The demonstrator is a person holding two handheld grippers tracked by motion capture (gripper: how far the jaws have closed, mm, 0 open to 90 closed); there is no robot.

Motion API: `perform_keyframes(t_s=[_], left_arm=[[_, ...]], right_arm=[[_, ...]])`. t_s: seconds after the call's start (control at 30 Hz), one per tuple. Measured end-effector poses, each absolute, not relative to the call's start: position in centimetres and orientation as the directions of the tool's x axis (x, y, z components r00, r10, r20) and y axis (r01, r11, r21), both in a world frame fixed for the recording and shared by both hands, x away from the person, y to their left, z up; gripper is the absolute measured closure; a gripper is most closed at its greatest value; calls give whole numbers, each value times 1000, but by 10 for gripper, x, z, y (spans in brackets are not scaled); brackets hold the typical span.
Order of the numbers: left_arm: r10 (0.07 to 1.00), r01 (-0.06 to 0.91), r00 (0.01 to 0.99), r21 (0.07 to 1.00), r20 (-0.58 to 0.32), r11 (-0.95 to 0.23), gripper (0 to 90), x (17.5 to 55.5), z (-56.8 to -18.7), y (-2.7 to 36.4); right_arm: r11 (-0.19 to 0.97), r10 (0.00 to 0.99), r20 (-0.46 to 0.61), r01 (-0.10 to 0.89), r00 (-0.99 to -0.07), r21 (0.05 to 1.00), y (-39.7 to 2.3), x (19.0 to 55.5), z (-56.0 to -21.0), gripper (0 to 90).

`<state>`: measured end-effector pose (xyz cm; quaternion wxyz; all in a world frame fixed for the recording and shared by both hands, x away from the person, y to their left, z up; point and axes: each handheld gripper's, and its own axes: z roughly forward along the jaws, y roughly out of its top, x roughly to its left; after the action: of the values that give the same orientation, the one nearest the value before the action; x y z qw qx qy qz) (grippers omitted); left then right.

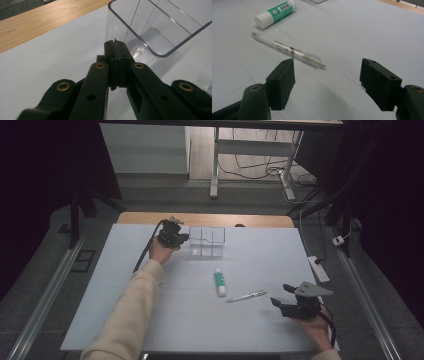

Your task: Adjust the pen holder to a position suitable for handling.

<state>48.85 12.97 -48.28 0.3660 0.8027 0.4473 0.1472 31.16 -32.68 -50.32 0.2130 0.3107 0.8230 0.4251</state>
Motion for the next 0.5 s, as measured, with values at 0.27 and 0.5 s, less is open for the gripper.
perform_keyframes(t_s=[0.27, 0.5], left_arm=[[816, 603, 570, 723, -95, -337, 890, 490, -483, 119], [811, 602, 576, 723, -101, -338, 890, 491, -483, 114]], right_arm=[[448, 693, -89, 330, -716, 831, -327, 311, -503, 277], [448, 692, -88, 331, -716, 830, -327, 312, -504, 278]])
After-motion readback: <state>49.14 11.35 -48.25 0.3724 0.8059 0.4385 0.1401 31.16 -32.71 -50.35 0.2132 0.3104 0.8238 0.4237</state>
